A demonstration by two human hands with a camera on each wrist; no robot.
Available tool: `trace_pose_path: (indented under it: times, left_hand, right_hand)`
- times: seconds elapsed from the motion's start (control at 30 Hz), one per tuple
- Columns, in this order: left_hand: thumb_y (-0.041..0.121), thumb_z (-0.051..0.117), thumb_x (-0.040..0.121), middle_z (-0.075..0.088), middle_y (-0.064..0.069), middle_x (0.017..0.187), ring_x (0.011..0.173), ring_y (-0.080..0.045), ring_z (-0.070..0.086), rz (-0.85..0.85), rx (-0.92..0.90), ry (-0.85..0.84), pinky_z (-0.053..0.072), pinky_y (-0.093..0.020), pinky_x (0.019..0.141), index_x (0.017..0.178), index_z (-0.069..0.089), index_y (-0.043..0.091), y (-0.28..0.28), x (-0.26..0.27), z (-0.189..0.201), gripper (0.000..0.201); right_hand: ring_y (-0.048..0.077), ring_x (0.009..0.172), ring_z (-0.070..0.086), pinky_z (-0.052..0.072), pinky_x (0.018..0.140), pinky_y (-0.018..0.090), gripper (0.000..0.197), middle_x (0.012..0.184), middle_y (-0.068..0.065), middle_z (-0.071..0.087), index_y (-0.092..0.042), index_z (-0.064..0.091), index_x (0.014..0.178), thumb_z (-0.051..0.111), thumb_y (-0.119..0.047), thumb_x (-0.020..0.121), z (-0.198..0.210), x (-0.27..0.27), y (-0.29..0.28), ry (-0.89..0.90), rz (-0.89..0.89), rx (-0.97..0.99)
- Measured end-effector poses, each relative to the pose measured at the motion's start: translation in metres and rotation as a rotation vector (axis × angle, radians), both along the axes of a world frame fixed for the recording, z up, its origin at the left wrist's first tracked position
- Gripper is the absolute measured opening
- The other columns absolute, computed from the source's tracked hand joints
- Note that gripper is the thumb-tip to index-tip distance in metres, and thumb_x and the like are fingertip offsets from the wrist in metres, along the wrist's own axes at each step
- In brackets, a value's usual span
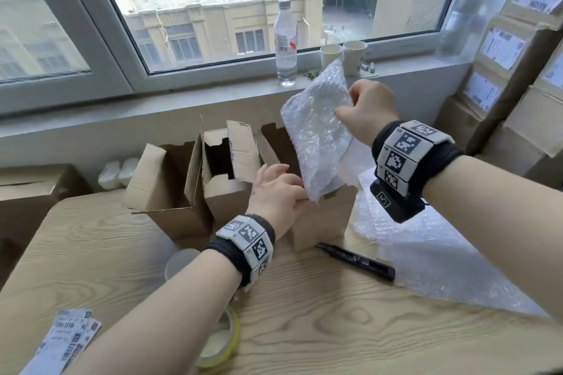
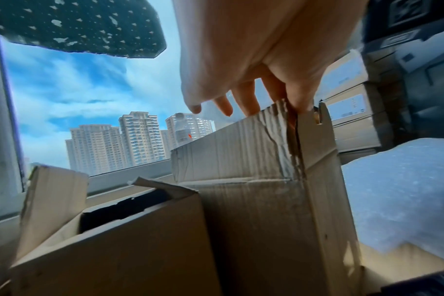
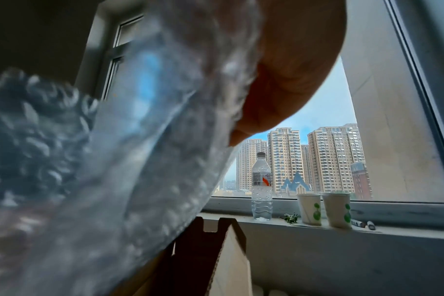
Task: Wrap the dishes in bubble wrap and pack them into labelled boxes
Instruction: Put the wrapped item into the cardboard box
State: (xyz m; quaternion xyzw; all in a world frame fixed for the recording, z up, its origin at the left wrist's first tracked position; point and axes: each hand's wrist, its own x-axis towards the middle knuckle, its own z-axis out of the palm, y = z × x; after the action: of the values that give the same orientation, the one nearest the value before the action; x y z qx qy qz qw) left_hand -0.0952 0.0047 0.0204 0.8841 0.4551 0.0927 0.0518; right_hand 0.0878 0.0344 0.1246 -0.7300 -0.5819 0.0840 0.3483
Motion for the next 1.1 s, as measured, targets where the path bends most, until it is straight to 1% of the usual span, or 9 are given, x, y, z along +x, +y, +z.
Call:
trace_pose_path:
  times: [0.1,0.2,0.3,0.37,0.43,0.53,0.7,0.83,1.1]
  left_hand:
    - [0.045,0.048,0.094,0.059,0.016,0.119,0.133,-0.013,0.030,-0.043,-0.009,0.010,0.003,-0.043,0.117,0.105,0.071,0.034,-0.013,0.001,-0.004,0.027]
    - [0.045,0.049,0.085,0.069,0.010,0.095,0.106,-0.025,0.057,-0.103,0.040,-0.006,0.040,-0.047,0.099,0.086,0.075,0.030,-0.019,-0.005,-0.003,0.030]
    - [0.037,0.053,0.077,0.069,0.005,0.083,0.088,-0.030,0.062,-0.122,0.064,-0.002,0.051,-0.044,0.081,0.078,0.076,0.030,-0.017,-0.014,-0.007,0.024]
    - [0.036,0.054,0.083,0.068,0.000,0.099,0.104,-0.033,0.058,-0.138,0.058,0.060,0.048,-0.047,0.090,0.089,0.075,0.037,-0.018,-0.015,-0.011,0.022]
    - [0.033,0.054,0.091,0.055,-0.005,0.129,0.130,-0.036,0.036,-0.130,0.011,0.142,0.030,-0.048,0.108,0.108,0.069,0.043,-0.025,-0.013,-0.010,0.024]
    - [0.037,0.044,0.097,0.033,-0.001,0.149,0.142,-0.029,0.011,-0.079,-0.034,0.176,0.010,-0.040,0.116,0.122,0.058,0.048,-0.031,-0.010,-0.009,0.030]
    - [0.039,0.042,0.097,0.023,0.000,0.153,0.142,-0.029,0.009,-0.073,-0.044,0.214,0.007,-0.039,0.115,0.115,0.060,0.049,-0.033,-0.012,-0.005,0.028]
    - [0.038,0.042,0.096,0.017,-0.003,0.155,0.142,-0.027,0.005,-0.066,-0.058,0.233,0.004,-0.035,0.114,0.117,0.059,0.049,-0.035,-0.013,-0.001,0.029]
    - [0.045,0.043,0.095,0.003,-0.008,0.159,0.144,-0.029,-0.001,-0.063,-0.116,0.291,-0.001,-0.038,0.115,0.122,0.055,0.051,-0.036,-0.008,0.005,0.030]
  right_hand:
    - [0.019,0.069,0.039,0.028,0.049,0.021,0.032,0.063,-0.003,0.037,-0.016,0.034,0.059,0.056,-0.008,0.081,0.000,-0.003,0.003,-0.074,0.053,-0.054]
    - [0.019,0.071,0.039,0.025,0.048,0.020,0.033,0.064,-0.003,0.036,-0.016,0.033,0.059,0.054,-0.007,0.082,-0.002,-0.005,0.005,-0.134,0.086,-0.086]
    - [0.020,0.075,0.041,0.029,0.057,0.023,0.033,0.066,-0.004,0.036,-0.017,0.033,0.060,0.055,-0.007,0.083,0.003,-0.008,0.010,-0.157,0.090,-0.081]
    - [0.020,0.076,0.042,0.032,0.064,0.026,0.032,0.066,-0.004,0.037,-0.017,0.034,0.061,0.056,-0.008,0.083,0.008,-0.011,0.013,-0.163,0.091,-0.061]
    - [0.020,0.078,0.043,0.032,0.066,0.027,0.033,0.067,-0.003,0.039,-0.018,0.033,0.062,0.056,-0.009,0.084,0.013,-0.015,0.015,-0.190,0.083,-0.035]
    - [0.020,0.080,0.045,0.035,0.068,0.028,0.025,0.083,0.003,0.047,-0.015,0.040,0.069,0.055,-0.008,0.087,0.012,-0.028,0.012,-0.267,0.109,-0.069]
    - [0.024,0.081,0.051,0.040,0.068,0.029,0.006,0.101,0.010,0.059,-0.010,0.055,0.092,0.052,-0.005,0.090,-0.016,-0.050,0.004,-0.395,0.211,-0.263]
    - [0.029,0.105,0.060,0.039,0.070,0.031,0.024,0.114,0.012,0.062,-0.005,0.058,0.110,0.043,-0.001,0.092,-0.030,-0.063,0.000,-0.500,0.232,-0.360]
    - [0.026,0.105,0.062,0.041,0.068,0.032,0.023,0.112,0.006,0.065,-0.010,0.061,0.111,0.049,-0.012,0.091,-0.062,-0.073,-0.002,-0.700,0.266,-0.414]
